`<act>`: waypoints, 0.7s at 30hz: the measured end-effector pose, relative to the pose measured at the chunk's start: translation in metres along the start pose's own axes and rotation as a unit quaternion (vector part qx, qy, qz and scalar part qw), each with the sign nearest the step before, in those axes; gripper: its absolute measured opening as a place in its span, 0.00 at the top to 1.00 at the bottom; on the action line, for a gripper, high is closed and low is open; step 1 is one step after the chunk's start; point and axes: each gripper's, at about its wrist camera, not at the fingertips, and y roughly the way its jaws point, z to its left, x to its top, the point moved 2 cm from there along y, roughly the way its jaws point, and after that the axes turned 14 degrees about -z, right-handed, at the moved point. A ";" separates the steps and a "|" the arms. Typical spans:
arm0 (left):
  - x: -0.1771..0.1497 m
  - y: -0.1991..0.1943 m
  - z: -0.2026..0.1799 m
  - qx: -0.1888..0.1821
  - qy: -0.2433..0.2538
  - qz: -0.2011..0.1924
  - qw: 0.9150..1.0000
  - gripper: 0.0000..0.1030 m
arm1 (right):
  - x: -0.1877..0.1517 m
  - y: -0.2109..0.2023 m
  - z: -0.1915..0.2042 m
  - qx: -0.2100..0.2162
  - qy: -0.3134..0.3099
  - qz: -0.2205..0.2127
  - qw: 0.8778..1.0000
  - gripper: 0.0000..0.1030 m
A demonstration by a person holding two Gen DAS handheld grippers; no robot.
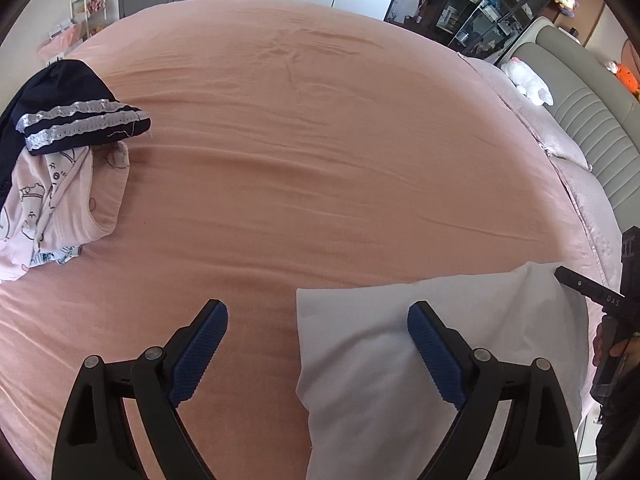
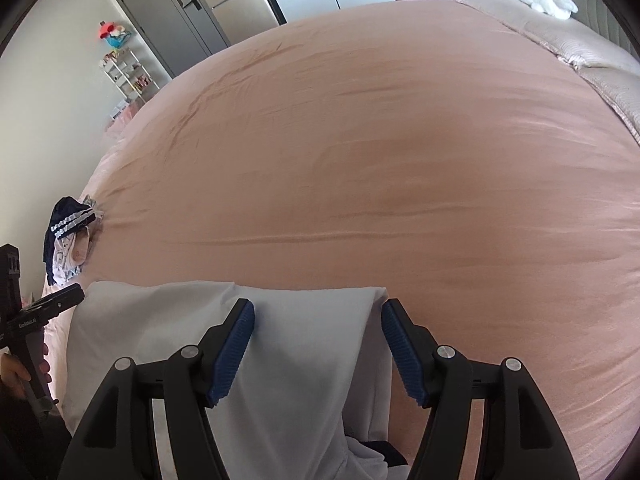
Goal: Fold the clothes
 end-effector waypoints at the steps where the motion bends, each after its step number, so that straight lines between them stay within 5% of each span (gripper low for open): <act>1: -0.001 0.004 0.000 -0.002 -0.005 0.004 1.000 0.10 | -0.002 0.002 0.000 0.002 0.001 0.003 1.000 0.36; 9: -0.016 0.015 -0.007 -0.060 -0.089 0.011 0.994 0.10 | -0.010 0.005 0.000 0.040 0.026 0.004 0.999 0.34; 15: -0.025 0.020 -0.040 -0.047 -0.029 0.009 0.998 0.10 | -0.017 0.009 0.012 0.048 0.004 0.001 0.999 0.34; 21: -0.019 0.016 -0.045 -0.061 -0.023 -0.011 0.998 0.14 | -0.015 0.008 0.013 0.042 0.001 -0.003 0.999 0.40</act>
